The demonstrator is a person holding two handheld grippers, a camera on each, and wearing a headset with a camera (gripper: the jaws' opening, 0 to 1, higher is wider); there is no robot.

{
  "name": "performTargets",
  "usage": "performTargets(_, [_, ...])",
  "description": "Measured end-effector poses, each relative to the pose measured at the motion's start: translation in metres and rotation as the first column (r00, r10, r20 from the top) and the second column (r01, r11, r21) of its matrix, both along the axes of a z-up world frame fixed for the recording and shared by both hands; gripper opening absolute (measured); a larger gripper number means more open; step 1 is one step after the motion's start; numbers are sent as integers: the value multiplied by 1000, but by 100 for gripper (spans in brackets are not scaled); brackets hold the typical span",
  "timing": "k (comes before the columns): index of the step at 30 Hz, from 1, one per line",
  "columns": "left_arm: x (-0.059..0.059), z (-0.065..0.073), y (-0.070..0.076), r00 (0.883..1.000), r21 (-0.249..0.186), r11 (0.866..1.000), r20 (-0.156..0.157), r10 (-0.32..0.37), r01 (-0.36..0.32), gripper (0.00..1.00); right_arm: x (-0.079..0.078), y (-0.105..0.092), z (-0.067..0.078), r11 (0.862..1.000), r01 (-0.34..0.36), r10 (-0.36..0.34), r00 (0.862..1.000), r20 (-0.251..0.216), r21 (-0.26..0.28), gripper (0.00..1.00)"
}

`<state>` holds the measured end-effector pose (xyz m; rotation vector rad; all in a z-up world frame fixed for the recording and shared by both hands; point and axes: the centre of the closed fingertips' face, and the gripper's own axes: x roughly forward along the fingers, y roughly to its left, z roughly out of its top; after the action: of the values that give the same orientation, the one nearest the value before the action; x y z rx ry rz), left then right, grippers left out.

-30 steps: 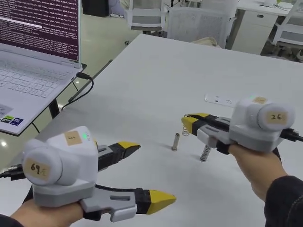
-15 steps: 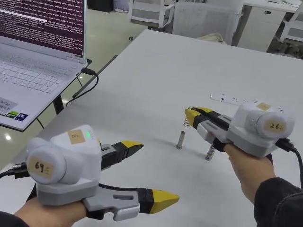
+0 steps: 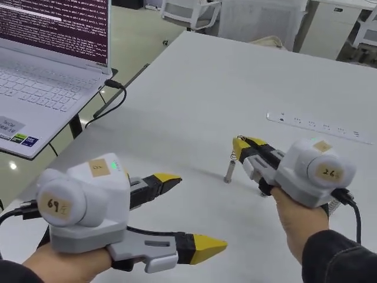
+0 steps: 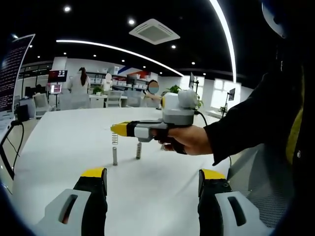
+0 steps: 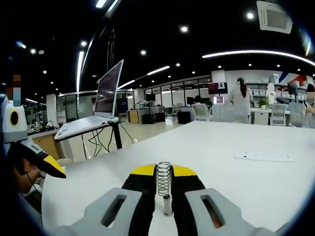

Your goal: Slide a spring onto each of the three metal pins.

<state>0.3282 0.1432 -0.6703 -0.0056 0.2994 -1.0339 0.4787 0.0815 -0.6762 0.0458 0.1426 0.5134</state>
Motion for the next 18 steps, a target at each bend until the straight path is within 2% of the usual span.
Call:
performTargets(6, [2,-2,1,1000,1,1000,-5,2,-2,72,2,-3,-5,1000,9,-9,1000,3,-12,7])
performTargets(8, [2,-2,1,1000,2,1000,-7,2,-2,72,3,-3,-4,1000,8,-8,1000,3,4,7])
performTargets(18, [3,-5,3,1000,4,1000,-14,2,-2,72,5,-1,-10,1000,3,-4,1000,-7,-21,8])
